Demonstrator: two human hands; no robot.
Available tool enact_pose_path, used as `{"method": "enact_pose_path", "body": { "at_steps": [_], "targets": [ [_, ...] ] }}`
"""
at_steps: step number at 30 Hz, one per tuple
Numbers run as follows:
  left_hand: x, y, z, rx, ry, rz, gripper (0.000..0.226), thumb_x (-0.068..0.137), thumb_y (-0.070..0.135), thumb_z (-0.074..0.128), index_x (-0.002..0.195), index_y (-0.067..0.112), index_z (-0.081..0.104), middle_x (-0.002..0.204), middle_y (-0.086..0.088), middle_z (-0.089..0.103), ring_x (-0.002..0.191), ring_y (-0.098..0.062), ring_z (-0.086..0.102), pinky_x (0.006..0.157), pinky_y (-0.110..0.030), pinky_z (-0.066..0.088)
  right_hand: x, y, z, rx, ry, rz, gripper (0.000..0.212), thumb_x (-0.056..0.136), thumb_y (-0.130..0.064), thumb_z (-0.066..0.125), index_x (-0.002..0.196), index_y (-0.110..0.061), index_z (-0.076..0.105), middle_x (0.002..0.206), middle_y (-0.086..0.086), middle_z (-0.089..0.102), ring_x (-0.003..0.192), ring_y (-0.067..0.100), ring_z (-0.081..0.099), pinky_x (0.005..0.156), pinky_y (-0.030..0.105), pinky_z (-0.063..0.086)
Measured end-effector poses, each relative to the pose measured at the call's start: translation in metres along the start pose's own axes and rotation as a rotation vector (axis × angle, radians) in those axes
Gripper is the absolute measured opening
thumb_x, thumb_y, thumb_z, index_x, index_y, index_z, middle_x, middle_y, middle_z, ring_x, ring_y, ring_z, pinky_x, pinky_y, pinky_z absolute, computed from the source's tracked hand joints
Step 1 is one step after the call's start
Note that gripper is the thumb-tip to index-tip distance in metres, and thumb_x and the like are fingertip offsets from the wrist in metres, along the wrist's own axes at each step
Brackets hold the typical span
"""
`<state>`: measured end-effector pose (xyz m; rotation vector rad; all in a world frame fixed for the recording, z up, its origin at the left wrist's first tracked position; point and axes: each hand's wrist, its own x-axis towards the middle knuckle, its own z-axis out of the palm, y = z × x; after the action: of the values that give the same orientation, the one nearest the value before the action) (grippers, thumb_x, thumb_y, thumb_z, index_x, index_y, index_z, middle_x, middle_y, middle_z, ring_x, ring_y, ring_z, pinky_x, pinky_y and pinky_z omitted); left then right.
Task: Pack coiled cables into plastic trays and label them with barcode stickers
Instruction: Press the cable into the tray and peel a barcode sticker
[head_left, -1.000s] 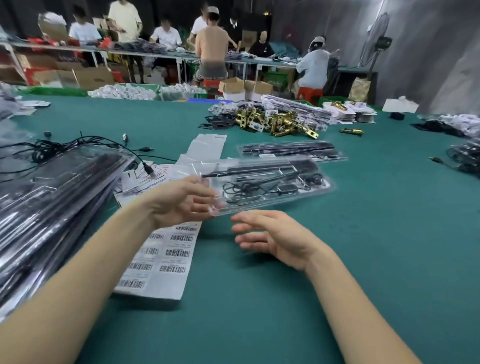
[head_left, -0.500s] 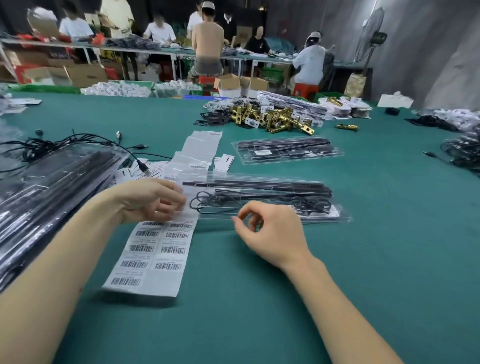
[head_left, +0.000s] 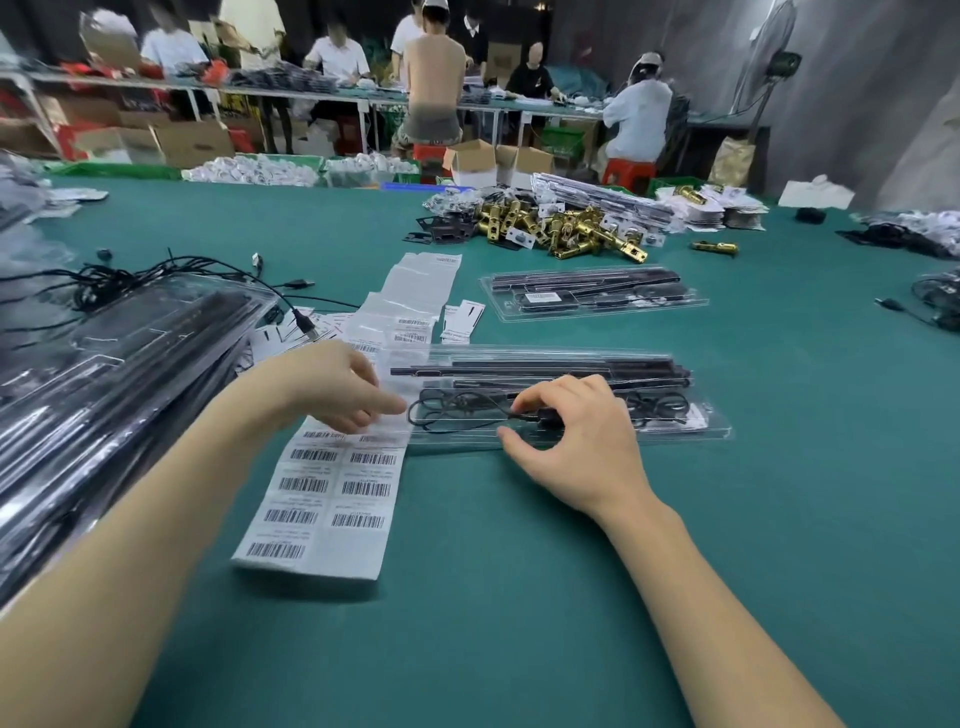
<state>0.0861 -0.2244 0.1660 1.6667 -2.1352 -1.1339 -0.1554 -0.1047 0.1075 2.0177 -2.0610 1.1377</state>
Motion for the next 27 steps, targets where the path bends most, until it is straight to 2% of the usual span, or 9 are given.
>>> {"method": "enact_pose_path", "body": {
  "at_steps": [2,4,7,9,12,17,22,25,27],
  "targets": [
    [-0.003,0.003,-0.002,0.166,0.092,0.086,0.033,0.079,0.038,0.082,0.1,0.021,0.063,0.084,0.002,0.075,0.068,-0.012,0.073,0.067,-0.028,0.06,0.0,0.0,0.001,-0.024,-0.008,0.006,0.019,0.077,-0.05,0.073,0.087,-0.035,0.068,0.089,-0.019,0.064,0.099,0.01,0.05,0.09,0.04,0.043],
    [-0.006,0.005,-0.001,0.256,0.135,0.223,0.033,0.076,0.046,0.081,0.101,0.033,0.063,0.091,0.013,0.071,0.075,-0.004,0.069,0.068,-0.021,0.053,0.001,0.0,0.003,-0.049,-0.004,0.011,0.018,0.078,-0.049,0.074,0.087,-0.036,0.068,0.089,-0.019,0.064,0.099,0.01,0.05,0.088,0.038,0.042],
    [-0.005,0.003,0.009,0.301,0.091,0.487,0.033,0.075,0.049,0.081,0.104,0.043,0.066,0.104,0.021,0.065,0.097,0.008,0.058,0.075,-0.008,0.04,0.002,0.001,0.004,-0.065,0.006,-0.001,0.021,0.079,-0.05,0.073,0.096,-0.038,0.069,0.089,-0.019,0.063,0.099,0.011,0.049,0.087,0.036,0.041],
    [-0.003,-0.002,0.019,0.268,0.062,0.593,0.029,0.077,0.045,0.081,0.105,0.043,0.071,0.11,0.021,0.063,0.103,0.008,0.054,0.078,-0.005,0.035,0.002,0.003,0.003,-0.093,-0.02,-0.016,0.029,0.081,-0.054,0.07,0.108,-0.045,0.069,0.091,-0.019,0.061,0.102,0.01,0.046,0.087,0.035,0.039],
    [0.002,-0.013,0.031,0.231,0.089,0.657,0.031,0.077,0.045,0.082,0.106,0.041,0.073,0.112,0.019,0.061,0.107,0.002,0.054,0.084,-0.014,0.037,0.002,0.006,0.002,-0.121,-0.086,-0.01,0.034,0.082,-0.063,0.066,0.114,-0.053,0.067,0.096,-0.022,0.056,0.103,0.006,0.04,0.087,0.031,0.029],
    [0.0,-0.02,0.041,0.236,0.176,0.696,0.028,0.08,0.044,0.079,0.106,0.04,0.071,0.114,0.02,0.059,0.112,-0.007,0.052,0.098,-0.031,0.041,0.004,0.007,0.005,-0.061,-0.11,0.05,0.032,0.08,-0.064,0.068,0.111,-0.056,0.066,0.097,-0.022,0.058,0.104,0.006,0.041,0.087,0.032,0.028],
    [-0.003,-0.018,0.044,0.229,0.194,0.701,0.029,0.08,0.041,0.08,0.107,0.037,0.068,0.117,0.016,0.057,0.114,-0.009,0.048,0.105,-0.035,0.038,0.001,0.003,0.005,-0.098,-0.122,0.063,0.033,0.082,-0.064,0.066,0.113,-0.055,0.062,0.095,-0.021,0.058,0.106,0.008,0.044,0.09,0.034,0.032],
    [-0.004,-0.014,0.045,0.268,0.178,0.699,0.041,0.075,0.055,0.079,0.11,0.04,0.062,0.121,0.017,0.055,0.117,-0.008,0.044,0.103,-0.031,0.037,0.0,0.0,0.004,-0.151,-0.121,0.03,0.036,0.082,-0.064,0.064,0.115,-0.051,0.06,0.093,-0.021,0.056,0.102,0.01,0.045,0.089,0.034,0.036],
    [-0.004,-0.011,0.044,0.321,0.177,0.697,0.046,0.075,0.059,0.078,0.113,0.04,0.059,0.123,0.017,0.054,0.118,-0.007,0.044,0.103,-0.03,0.037,0.0,0.0,0.001,-0.102,-0.113,-0.003,0.038,0.079,-0.06,0.069,0.115,-0.048,0.063,0.098,-0.02,0.056,0.102,0.01,0.045,0.094,0.037,0.041]
  ]
}}
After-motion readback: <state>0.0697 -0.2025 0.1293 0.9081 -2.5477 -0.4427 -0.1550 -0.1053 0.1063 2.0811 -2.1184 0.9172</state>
